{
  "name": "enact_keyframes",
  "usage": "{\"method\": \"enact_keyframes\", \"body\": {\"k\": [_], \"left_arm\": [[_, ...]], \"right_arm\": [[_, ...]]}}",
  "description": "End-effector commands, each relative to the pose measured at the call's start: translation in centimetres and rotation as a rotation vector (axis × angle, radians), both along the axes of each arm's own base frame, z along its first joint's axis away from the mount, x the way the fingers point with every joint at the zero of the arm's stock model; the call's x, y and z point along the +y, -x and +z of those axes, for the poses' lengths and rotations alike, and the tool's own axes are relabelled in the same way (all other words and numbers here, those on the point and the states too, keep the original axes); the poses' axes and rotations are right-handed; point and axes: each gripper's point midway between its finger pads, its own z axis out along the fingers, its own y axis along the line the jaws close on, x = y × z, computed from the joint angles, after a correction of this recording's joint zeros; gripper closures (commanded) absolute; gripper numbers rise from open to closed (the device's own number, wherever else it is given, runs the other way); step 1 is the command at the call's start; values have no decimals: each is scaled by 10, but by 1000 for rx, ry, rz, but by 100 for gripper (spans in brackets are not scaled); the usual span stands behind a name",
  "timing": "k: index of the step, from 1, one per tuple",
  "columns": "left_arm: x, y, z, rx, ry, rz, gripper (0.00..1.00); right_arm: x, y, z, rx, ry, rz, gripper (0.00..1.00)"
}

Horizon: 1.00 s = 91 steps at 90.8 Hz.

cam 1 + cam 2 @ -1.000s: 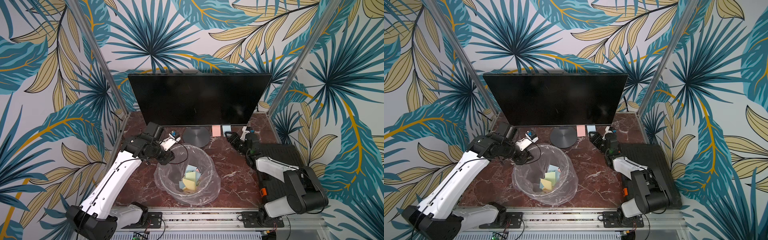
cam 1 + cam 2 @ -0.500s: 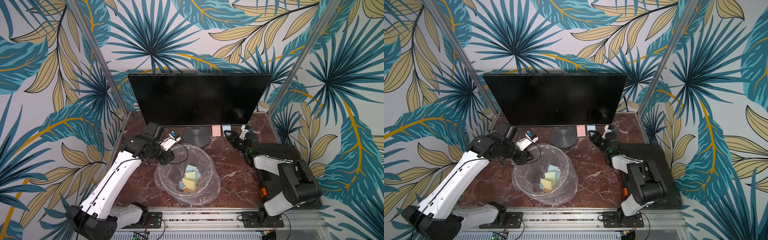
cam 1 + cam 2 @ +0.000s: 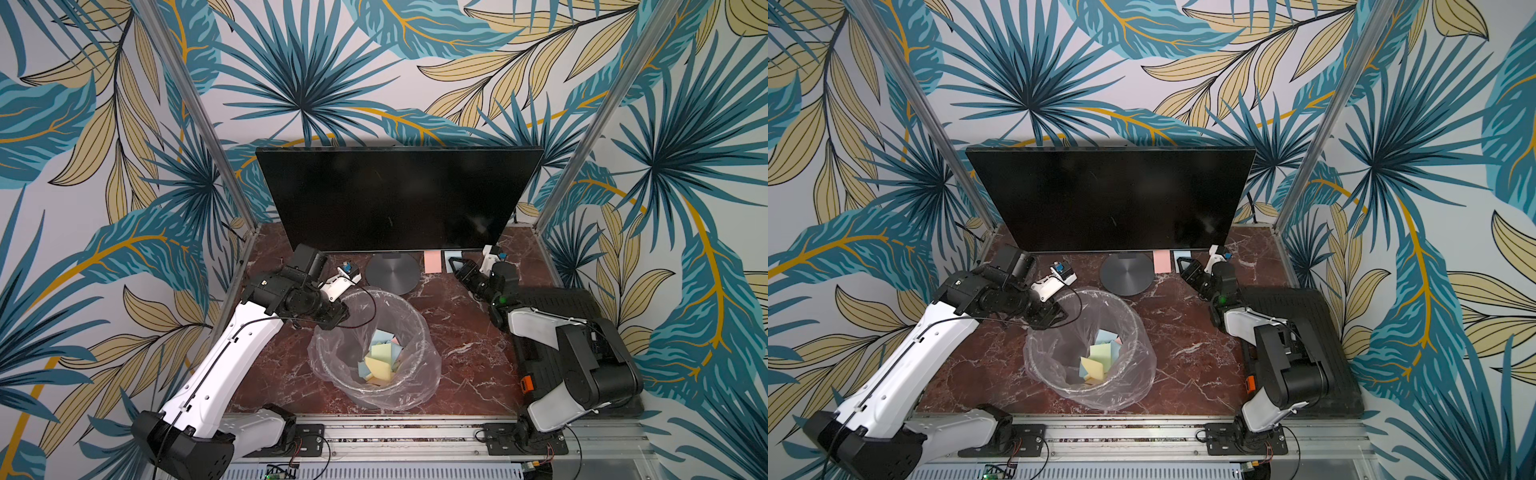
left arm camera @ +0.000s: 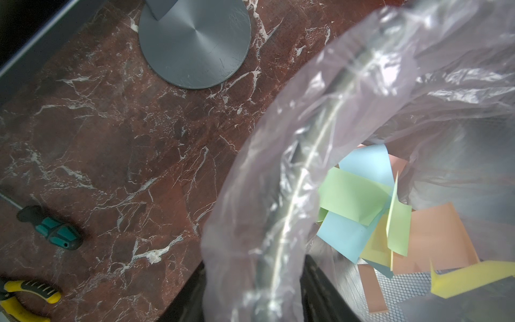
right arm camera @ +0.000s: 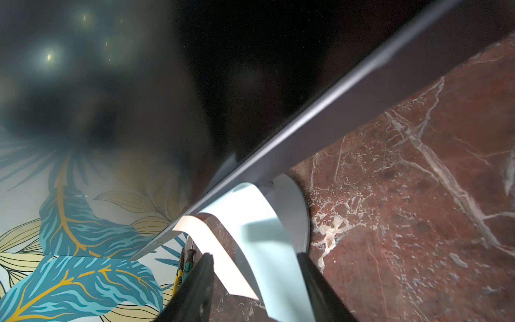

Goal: Remove the sticky note from the monitor
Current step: Tear off the sticky note from the monitor.

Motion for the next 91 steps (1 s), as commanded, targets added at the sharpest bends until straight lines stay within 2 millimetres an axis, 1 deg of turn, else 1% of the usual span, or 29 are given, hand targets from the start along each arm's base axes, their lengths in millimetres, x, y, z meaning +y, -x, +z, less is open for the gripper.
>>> {"method": "enact_keyframes", "body": {"k": [1,8,18,37,54,68,79,91], "left_arm": [[0,2,3,-20,6,-11,48],[0,2,2,-20,6,-10,48],[0,2,2,-18,7,-9,48],[0,2,2,-20,4,-10,48],[0,2,1,-19,4,-10,48],[0,2,2,-19,4,-10,48],[0,2,1,-17,3,-9,48],[1,2,2,-19,2,-8,48]], "right_arm": [[1,-4,4,-22,1,10,60],[1,-3,3,-20,-1,10,70],[1,-1,2,-17,0,8,81],[0,0,8,-28,-1,9,100],[1,2,16,-35,6,14,100],[2,5,28,-52,10,22,100],[2,11,41,-73,12,31,100],[2,24,63,-115,14,45,100]]}}
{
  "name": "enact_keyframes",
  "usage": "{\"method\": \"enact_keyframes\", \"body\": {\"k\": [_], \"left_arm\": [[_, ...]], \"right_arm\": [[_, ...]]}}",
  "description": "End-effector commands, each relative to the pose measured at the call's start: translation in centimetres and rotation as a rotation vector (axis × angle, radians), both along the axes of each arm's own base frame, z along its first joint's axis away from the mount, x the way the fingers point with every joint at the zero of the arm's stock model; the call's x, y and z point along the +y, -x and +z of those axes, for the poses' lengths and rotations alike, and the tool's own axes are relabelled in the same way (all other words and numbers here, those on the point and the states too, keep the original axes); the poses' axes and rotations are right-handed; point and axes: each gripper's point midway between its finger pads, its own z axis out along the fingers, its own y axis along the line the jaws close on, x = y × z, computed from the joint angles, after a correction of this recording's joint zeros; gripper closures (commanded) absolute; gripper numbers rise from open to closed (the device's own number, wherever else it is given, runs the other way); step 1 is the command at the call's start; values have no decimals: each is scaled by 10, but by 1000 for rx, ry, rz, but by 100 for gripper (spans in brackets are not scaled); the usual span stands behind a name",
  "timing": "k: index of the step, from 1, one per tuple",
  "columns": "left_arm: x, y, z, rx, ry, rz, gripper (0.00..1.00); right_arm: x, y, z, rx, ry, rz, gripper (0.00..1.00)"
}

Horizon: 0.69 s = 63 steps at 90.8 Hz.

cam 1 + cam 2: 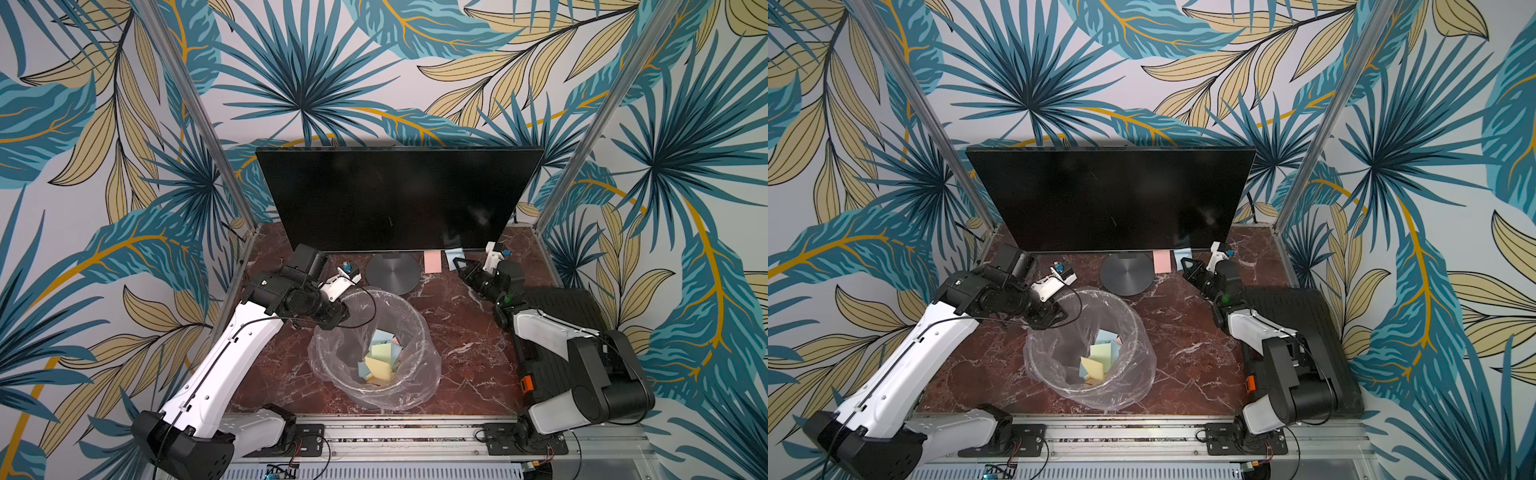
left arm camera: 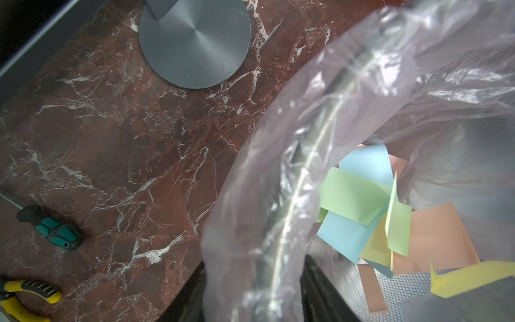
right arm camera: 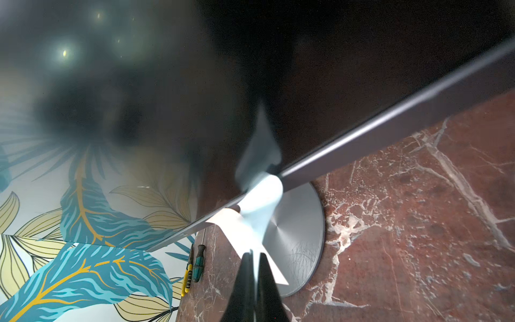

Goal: Remove the sticky note from the monitor
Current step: Tear off the sticky note from the monitor.

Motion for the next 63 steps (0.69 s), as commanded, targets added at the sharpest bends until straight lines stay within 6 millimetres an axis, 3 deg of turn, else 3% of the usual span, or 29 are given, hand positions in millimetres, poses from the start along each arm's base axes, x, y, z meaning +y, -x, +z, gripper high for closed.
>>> {"method": "enact_keyframes", "body": {"k": [1,24,44,63], "left_arm": [[1,2,2,-20,2,-8,48],[0,3,2,-19,5,-11,48],[0,3,2,-19,6,-11,48],[0,3,3,-21,6,-9,48]], "right_arm": [[0,11,27,-62,14,22,100],[4,45,68,-144,15,78,100],[10,83,118,-229,27,138,100],[34,117,155,-265,98,245,100]]}}
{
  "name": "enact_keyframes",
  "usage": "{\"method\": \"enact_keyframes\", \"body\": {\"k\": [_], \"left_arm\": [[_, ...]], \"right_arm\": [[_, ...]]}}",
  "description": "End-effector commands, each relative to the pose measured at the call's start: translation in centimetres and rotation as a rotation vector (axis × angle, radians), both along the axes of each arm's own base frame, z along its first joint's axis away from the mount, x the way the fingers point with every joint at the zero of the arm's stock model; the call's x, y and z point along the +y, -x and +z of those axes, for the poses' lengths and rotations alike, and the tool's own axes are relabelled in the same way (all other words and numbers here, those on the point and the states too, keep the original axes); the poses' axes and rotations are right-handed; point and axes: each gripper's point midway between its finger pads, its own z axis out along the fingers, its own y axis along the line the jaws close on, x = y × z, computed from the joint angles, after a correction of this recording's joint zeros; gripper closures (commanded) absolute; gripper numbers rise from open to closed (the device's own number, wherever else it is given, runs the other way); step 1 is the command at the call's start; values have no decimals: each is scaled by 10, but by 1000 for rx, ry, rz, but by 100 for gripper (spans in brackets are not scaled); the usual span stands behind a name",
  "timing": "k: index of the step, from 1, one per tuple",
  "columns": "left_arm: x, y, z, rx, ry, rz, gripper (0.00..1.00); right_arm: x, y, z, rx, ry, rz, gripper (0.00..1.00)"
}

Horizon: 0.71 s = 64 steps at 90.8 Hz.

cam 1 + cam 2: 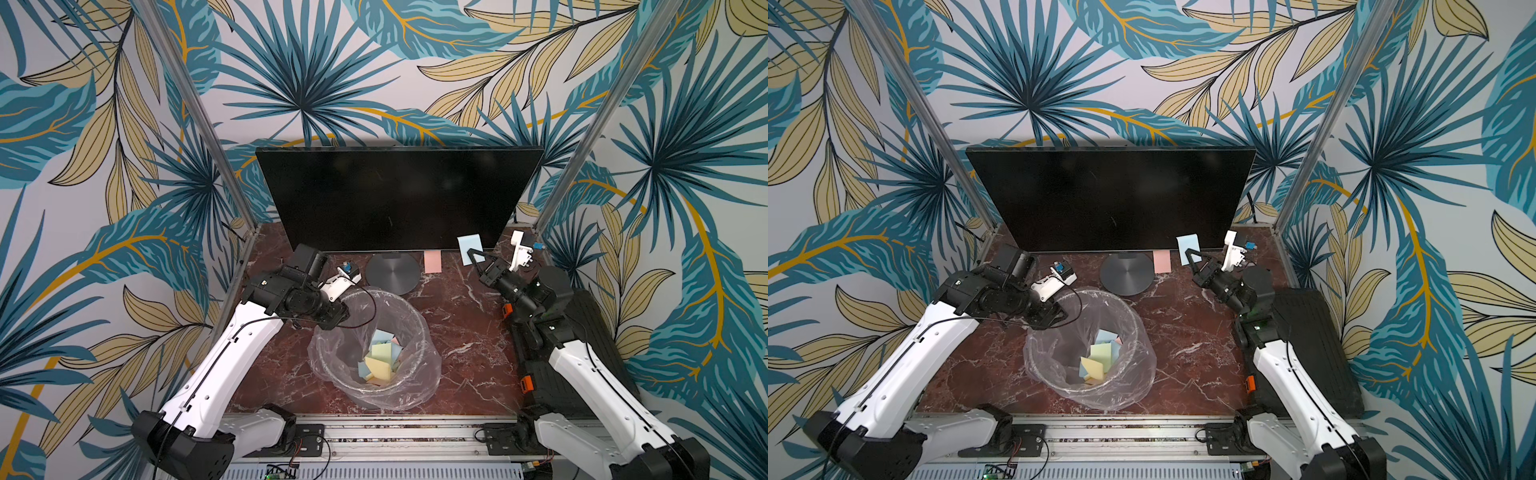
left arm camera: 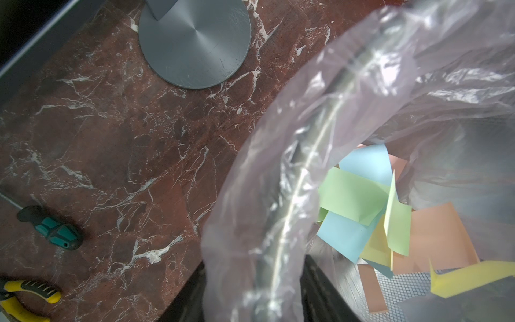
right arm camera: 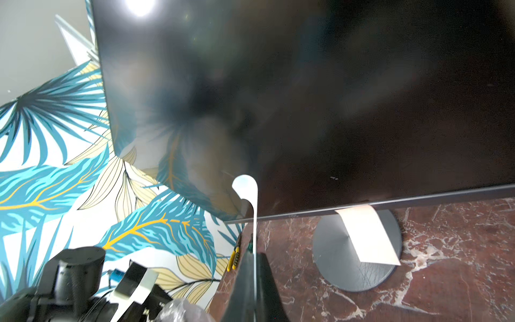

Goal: Remove the sticky note from the monitor
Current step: Place the sticky note in the trash bin.

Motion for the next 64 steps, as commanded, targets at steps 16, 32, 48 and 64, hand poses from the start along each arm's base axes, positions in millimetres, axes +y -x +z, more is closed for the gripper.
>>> {"method": "enact_keyframes", "body": {"k": [16,32,48,64], "left_arm": [[1,3,3,-19,6,-7,48],[1,3,3,-20,7,-7,48],[0,3,3,-19,8,-7,48],[0,3,2,-17,7,-7,48]], "right_arm": [[69,47,15,-17,205,264,100],[121,81,-11,11,446,444,100],[154,109,-33,18,613,592,100],[184,136,-54,1,763,724,100]]}}
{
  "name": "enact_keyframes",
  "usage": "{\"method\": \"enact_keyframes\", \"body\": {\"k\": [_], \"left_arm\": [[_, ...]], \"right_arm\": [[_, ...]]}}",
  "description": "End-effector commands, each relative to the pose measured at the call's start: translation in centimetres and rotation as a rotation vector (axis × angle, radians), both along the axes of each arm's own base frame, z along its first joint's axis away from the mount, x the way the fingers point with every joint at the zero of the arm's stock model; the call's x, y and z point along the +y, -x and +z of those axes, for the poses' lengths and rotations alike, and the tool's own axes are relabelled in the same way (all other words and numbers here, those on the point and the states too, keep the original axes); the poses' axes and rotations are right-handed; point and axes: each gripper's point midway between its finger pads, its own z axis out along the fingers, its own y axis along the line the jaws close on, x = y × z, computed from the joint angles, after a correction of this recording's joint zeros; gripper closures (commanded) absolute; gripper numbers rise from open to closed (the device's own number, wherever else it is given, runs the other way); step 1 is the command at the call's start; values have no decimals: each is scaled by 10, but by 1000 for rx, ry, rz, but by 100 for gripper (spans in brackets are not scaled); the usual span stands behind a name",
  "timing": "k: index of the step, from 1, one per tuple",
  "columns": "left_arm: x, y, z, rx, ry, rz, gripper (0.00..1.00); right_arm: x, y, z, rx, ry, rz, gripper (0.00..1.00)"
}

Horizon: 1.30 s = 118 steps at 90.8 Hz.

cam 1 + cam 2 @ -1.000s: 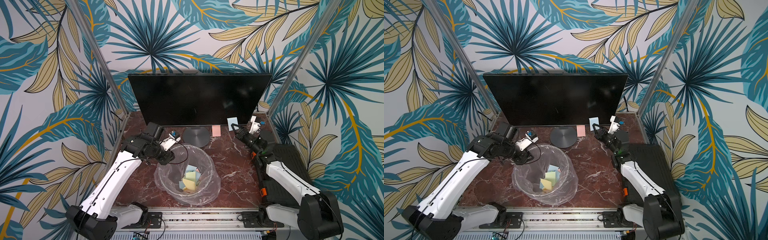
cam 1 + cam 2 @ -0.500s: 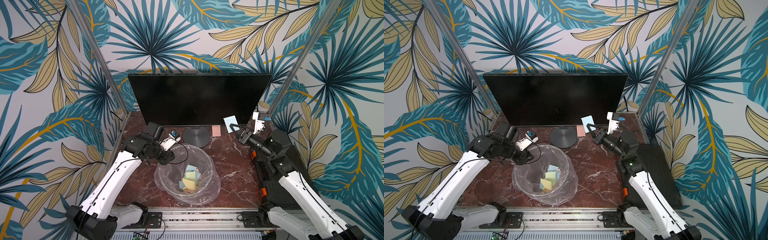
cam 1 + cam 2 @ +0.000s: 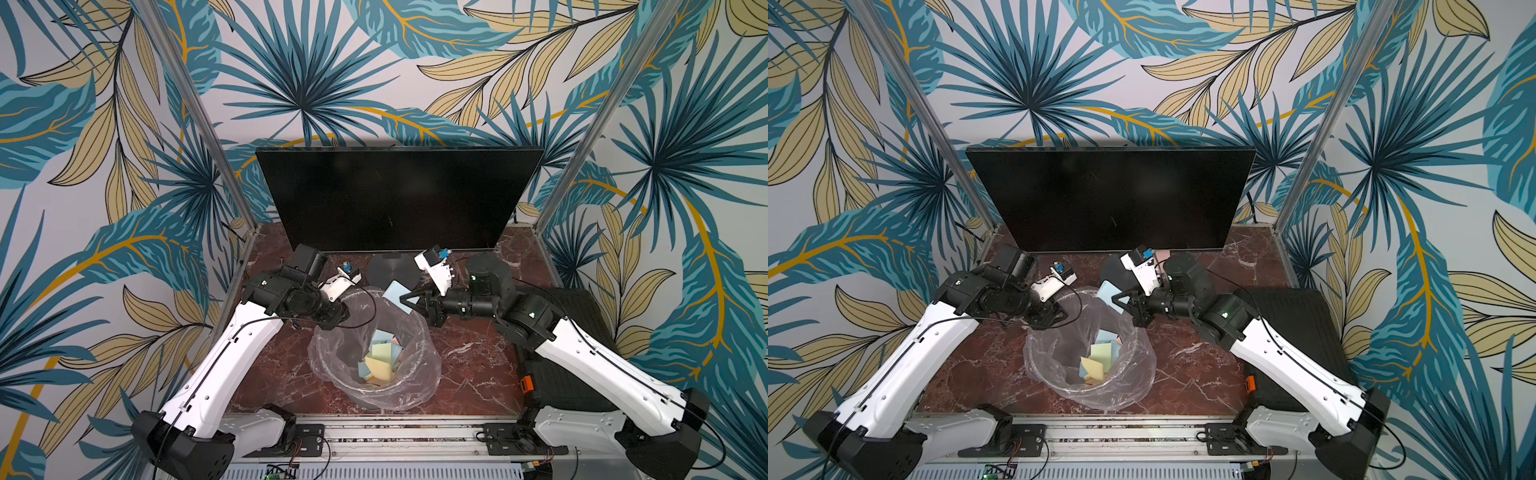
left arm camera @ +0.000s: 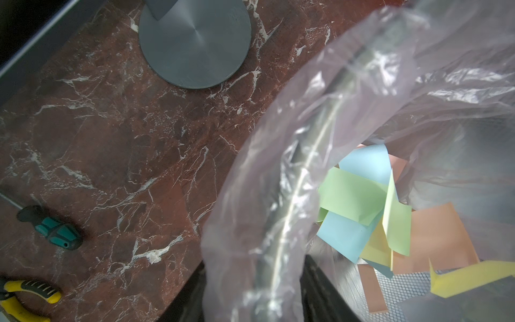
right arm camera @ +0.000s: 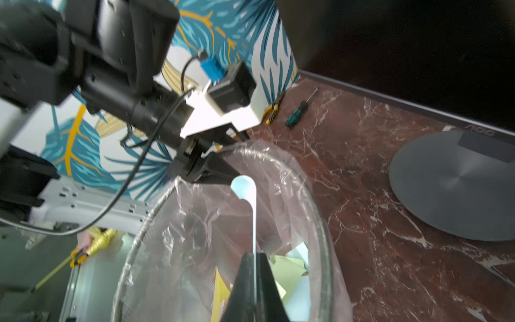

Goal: Remove the sticky note from the monitor
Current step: Place the sticky note in the trash bin.

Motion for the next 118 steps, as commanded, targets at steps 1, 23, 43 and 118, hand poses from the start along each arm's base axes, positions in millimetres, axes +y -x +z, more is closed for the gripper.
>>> {"method": "enact_keyframes", "body": {"k": [1,23,43,118], "left_arm": [[0,3,2,-17,6,-7,48],[1,2,2,-17,5,-5,48],[1,3,3,-17,6,-6,48],[-9,13,48,-94,82,-88,6]], "right_arm": [[8,23,-26,-28,156,103,100],[40,54,-42,-60,252,272,100],[62,72,-54,-59,293,361,90],[58,77,-38,-133,200,353,38]]}}
